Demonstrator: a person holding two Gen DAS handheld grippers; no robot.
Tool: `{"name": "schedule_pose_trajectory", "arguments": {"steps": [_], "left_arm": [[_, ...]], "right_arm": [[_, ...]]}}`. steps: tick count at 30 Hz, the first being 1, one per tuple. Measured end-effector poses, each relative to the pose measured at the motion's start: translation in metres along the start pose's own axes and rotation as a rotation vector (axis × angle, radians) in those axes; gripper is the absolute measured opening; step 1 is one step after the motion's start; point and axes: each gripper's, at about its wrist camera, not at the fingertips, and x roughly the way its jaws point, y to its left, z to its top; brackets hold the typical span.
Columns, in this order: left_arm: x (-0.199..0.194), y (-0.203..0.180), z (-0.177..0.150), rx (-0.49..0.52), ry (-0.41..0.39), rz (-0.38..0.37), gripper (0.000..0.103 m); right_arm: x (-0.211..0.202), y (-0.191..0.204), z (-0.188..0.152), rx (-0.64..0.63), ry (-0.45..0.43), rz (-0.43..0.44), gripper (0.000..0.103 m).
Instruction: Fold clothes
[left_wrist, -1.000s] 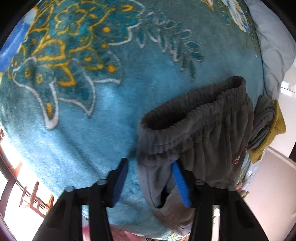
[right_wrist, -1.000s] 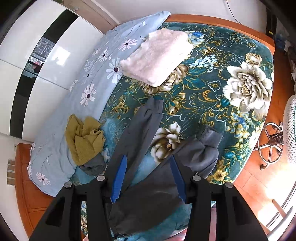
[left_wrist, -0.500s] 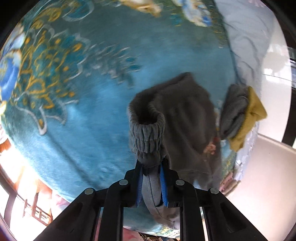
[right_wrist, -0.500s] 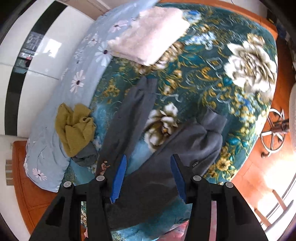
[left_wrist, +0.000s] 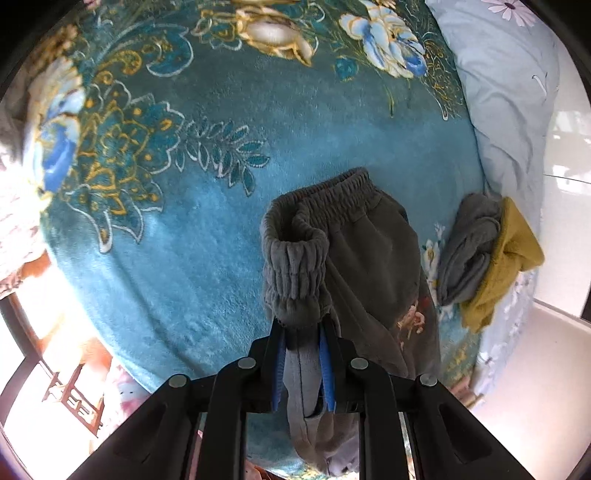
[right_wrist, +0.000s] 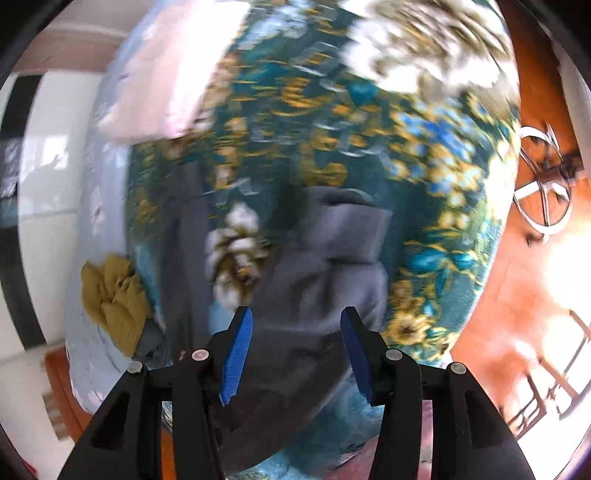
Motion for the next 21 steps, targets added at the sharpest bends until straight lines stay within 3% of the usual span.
{"name": "schedule_pose_trajectory", "arguments": {"steps": [5, 12, 13, 17, 21], "left_arm": [[-0.011, -0.010, -0.010, -0.054, -0.049, 0.051, 0.018], [-0.025, -0.028, -0.027, -0.091, -0.111, 0.084, 0.018], [-0.026, -0.029, -0.029, -0.096, -0.116, 0.081, 0.018], [-0.031, -0.031, -0.035, -0.125, -0.133, 0.061, 0.018], [-0.044, -0.029, -0.038, -0.170, -0.164, -0.001, 0.018]], "right_arm": [[0.033, -0.039, 0.015, 0.094, 0.088, -0.029, 0.051], [0.082, -0.041, 0.025, 0.073, 0.215, -0.091, 0.050], [0.085, -0.038, 0.027, 0.062, 0.220, -0.097, 0.048], [0.090, -0.017, 0.036, 0.014, 0.233, -0.098, 0.014], [0.077, 0.036, 0.047, -0.125, 0.221, -0.026, 0.008]]}}
